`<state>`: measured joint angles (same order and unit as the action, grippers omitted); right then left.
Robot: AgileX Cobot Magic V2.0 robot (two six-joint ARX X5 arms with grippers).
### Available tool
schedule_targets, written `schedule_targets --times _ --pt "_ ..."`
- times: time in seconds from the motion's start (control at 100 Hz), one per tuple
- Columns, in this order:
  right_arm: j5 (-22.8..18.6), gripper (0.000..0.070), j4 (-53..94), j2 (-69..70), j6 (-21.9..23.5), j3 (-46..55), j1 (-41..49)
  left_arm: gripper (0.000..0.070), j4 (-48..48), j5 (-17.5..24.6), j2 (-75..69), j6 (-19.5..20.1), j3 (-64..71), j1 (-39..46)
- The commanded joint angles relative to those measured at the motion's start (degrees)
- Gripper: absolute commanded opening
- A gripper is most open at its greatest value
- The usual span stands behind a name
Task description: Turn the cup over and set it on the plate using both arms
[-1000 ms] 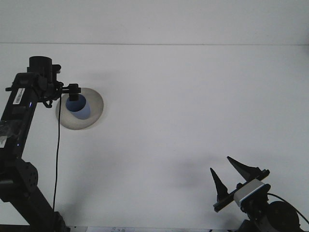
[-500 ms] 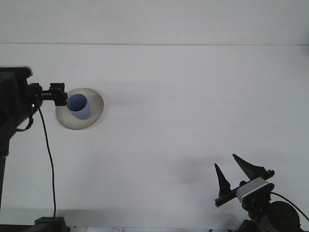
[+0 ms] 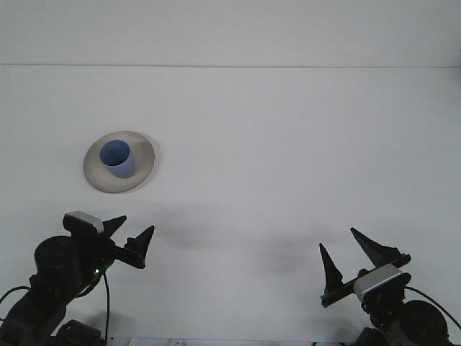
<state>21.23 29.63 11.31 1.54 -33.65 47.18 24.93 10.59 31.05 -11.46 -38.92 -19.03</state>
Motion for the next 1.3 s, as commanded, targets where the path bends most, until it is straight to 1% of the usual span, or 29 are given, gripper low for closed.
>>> schedule_targets --times 0.0,0.06,0.08,0.1,0.13,0.14,0.15,0.16,0.17,0.18,0.19,0.2,0.22,0.24,0.27,0.33,0.99,1.04,1.13,1.19,1.23,1.29 --pt "0.17 0.0498 -0.68 0.0 0.7 -0.42 0.48 0.0533 -0.92 -0.02 -1.38 -1.7 -0.09 -0.92" --pt "0.13 0.0484 -0.66 0.0 0.7 -0.42 0.48 0.0518 -0.85 -0.02 -2.78 -1.7 0.2 -1.42" --pt "-0.02 0.0458 -0.63 0.0 0.74 -0.42 0.48 0.0487 -0.96 -0.02 -3.1 -1.7 0.2 -1.55" --pt "-0.22 0.0412 -0.63 0.0 0.87 -0.42 0.48 0.0439 -1.09 -0.02 -3.41 -1.7 0.2 -1.62" --pt "-0.28 0.031 -0.63 0.0 1.31 -0.42 0.48 0.0335 -1.29 -0.02 -3.82 -1.7 0.2 -1.62" --pt "-0.26 0.0267 -0.63 0.0 1.51 -0.42 0.48 0.029 -1.33 -0.02 -3.96 -1.7 0.2 -1.62" --pt "-0.28 0.0197 -0.61 0.0 1.79 -0.42 0.48 0.0216 -1.36 -0.02 -4.15 -1.7 0.2 -1.62" --pt "-0.28 0.017 -0.61 0.0 1.9 -0.42 0.48 0.0186 -1.36 -0.02 -4.24 -1.7 0.2 -1.62" --pt "-0.26 0.0126 -0.57 0.0 2.03 -0.42 0.48 0.0138 -1.36 -0.02 -4.35 -1.7 0.2 -1.62" --pt "-0.26 0.0104 -0.55 0.0 2.19 -0.42 0.48 0.0087 -1.33 -0.02 -4.46 -1.7 0.2 -1.62" --pt "-0.26 0.0035 -0.5 0.0 2.27 -0.42 0.48 0.0032 -1.33 -0.02 -4.59 -1.7 0.2 -1.62" --pt "-0.26 0.0 -0.46 0.0 2.34 -0.42 0.48 0.0 -1.29 -0.02 -4.68 -1.7 0.2 -1.62" --pt "-0.26 0.0 -0.44 0.0 2.34 -0.42 0.48 0.0 -1.25 -0.02 -4.87 -1.75 0.2 -1.62" --pt "-0.24 0.0005 -0.44 0.0 2.4 -0.42 0.48 0.0022 -1.25 -0.02 -5.01 -1.73 0.2 -1.62" --pt "-0.24 0.0004 -0.44 0.0 2.78 -0.42 0.48 0.0012 -1.2 -0.02 -5.18 -1.73 0.2 -1.62" --pt "-0.24 0.0004 -0.42 0.0 3.23 -0.42 0.48 0.0015 -0.85 -0.02 -5.7 -1.75 0.2 -1.62" --pt "-0.2 0.0004 -0.44 -0.02 3.17 -0.42 0.48 0.0015 -1.42 -0.04 -9.09 -1.44 0.17 -1.62" --pt "-0.2 0.0004 -0.44 0.0 3.17 -0.42 0.48 0.0015 -1.29 -0.13 -9.42 0.17 0.17 -1.4" --pt "-0.22 0.0004 -0.44 0.0 3.17 -0.42 0.48 0.0015 -1.84 -1.38 -11.47 8.41 1.2 0.37" --pt "-0.22 0.0004 -0.44 0.0 3.17 -0.42 0.48 0.0015 -3.85 -2.6 -13.92 12.74 4.22 2.67" --pt "-0.2 0.0004 -0.44 0.0 3.17 -0.42 0.48 0.0015 -5.66 -4.0 -15.76 14.16 6.56 4.22" --pt "-0.2 0.0004 -0.44 -0.02 3.17 -0.42 0.48 0.0015 -9.53 -8.26 -19.23 15.12 11.37 7.13"
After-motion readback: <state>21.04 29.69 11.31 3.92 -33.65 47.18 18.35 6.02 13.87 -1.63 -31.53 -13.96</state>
